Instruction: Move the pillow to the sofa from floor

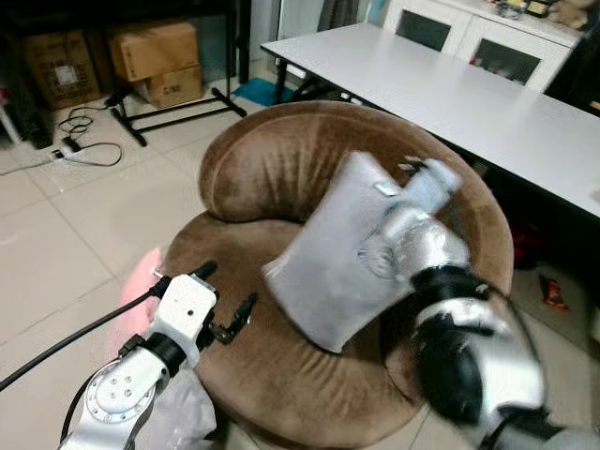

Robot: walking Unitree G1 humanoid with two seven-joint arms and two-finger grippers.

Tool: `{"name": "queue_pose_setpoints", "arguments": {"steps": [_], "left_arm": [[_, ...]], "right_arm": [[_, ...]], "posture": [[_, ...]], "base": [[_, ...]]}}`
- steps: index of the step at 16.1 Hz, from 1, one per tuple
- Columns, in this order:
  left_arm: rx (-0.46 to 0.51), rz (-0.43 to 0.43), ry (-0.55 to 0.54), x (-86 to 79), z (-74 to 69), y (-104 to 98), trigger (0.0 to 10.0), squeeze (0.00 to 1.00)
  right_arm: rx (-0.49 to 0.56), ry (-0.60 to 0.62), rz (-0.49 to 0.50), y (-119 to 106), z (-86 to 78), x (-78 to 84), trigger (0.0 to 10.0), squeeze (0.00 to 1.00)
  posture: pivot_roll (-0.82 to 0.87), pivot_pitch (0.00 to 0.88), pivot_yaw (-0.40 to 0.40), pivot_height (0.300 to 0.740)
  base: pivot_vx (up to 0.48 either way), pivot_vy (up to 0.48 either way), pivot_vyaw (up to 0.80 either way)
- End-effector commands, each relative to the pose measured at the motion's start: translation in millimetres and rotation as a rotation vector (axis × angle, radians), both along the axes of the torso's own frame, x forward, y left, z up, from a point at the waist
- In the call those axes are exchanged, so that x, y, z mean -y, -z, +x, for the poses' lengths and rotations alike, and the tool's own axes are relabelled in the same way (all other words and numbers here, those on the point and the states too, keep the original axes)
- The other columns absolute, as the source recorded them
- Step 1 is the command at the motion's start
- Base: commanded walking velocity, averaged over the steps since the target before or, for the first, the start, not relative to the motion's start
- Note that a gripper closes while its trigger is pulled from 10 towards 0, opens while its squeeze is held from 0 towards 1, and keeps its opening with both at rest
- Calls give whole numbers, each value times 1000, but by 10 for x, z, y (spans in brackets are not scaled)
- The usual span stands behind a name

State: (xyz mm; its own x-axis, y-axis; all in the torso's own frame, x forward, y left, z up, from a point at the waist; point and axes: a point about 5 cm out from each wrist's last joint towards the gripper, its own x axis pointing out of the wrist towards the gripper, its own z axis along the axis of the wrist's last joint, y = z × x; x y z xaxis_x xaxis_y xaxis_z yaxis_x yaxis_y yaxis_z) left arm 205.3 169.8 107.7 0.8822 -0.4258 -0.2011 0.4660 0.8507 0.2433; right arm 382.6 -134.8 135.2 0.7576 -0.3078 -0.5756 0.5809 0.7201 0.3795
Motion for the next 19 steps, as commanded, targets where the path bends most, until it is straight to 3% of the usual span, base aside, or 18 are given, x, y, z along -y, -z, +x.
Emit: {"name": "queue_pose_setpoints", "arguments": {"steps": [1,4,5,6,9,11,13,14,15,16,17,18,19], "left_arm": [[0,-2,21,32,-20,-26,10000,0],[-16,-3,35,37,-49,-19,10000,0],[-29,-5,57,47,-59,-12,10000,0],[-37,-8,80,59,-62,-10,10000,0],[-37,-9,103,74,-42,-23,10000,0],[-20,-7,106,77,25,-42,10000,0],[-4,-12,91,80,67,-52,10000,0],[0,-17,89,94,94,-53,10000,0],[0,-18,91,102,98,-52,10000,0],[0,-23,97,119,102,-49,10000,0],[-2,-32,102,142,98,-44,10000,0],[-7,-43,101,163,86,-35,10000,0],[-15,-55,86,180,67,-21,10000,0]], "right_arm": [[-43,138,-29,19,-3,201,10000,0],[-75,171,-10,104,-12,234,10000,0],[-67,174,5,147,-18,215,10000,553],[-71,191,-3,191,-35,217,10000,1000],[-52,213,-19,210,-41,232,10000,1000],[24,234,-90,109,-8,316,10000,1000],[53,270,-95,71,-4,397,10000,1000],[132,242,-166,-20,29,495,10000,1000],[138,243,-177,-38,34,518,10000,1000],[148,256,-200,-82,40,556,10000,918],[215,197,-192,-143,71,542,10000,0],[328,35,-177,-206,115,450,10000,0],[475,-159,-240,-270,101,349,10000,0]], "posture": [[137,0,-175,740],[144,0,-182,740],[147,0,-182,740],[151,0,-180,740],[147,0,-171,740],[133,0,-155,740],[126,0,-150,740],[113,0,-140,740],[110,0,-137,740],[110,0,-140,740],[110,0,-143,740],[110,0,-145,740],[109,0,-146,740]], "base": [[0,0,0],[0,0,0],[0,0,0],[0,0,0],[0,0,0],[0,0,0],[0,0,0],[0,0,0],[0,0,0],[0,0,0],[0,0,0],[0,0,0],[0,0,0]]}}
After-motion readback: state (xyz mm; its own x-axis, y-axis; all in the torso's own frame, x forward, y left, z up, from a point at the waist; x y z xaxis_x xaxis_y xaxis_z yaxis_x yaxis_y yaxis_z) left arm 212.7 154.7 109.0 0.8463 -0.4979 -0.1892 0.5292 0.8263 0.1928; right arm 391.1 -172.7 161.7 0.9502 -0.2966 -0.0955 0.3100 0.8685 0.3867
